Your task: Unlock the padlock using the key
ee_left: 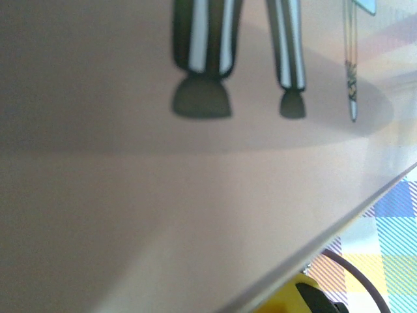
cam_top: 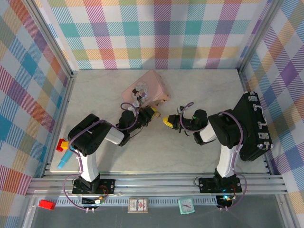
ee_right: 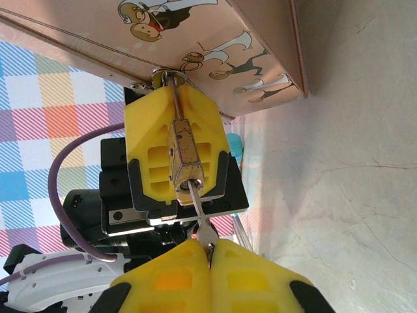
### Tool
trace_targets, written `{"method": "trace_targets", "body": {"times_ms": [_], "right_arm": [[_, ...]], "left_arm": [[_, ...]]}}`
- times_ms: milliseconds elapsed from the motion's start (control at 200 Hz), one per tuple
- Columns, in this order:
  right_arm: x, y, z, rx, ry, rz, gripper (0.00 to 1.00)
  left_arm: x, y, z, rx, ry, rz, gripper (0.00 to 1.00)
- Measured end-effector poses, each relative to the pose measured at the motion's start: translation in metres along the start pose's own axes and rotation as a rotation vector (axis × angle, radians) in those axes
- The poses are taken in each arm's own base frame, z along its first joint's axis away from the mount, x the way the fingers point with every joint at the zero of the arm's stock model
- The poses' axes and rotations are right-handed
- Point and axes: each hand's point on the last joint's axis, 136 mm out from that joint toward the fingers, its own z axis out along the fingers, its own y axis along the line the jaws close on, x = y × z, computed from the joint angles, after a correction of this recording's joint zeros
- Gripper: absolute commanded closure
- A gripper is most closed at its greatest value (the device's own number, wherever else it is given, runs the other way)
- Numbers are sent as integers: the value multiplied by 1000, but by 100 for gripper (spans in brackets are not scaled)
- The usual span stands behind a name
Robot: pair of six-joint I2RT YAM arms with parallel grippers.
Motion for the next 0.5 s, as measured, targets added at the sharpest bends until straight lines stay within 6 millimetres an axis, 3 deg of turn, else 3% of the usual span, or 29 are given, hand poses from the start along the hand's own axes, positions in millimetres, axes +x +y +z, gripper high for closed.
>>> {"method": "trace_targets", "body": {"times_ms": [500], "right_arm": [[-1, 0, 0, 0, -4, 102, 100]], "left_arm": [[0, 0, 0, 0, -1, 2, 100]]}}
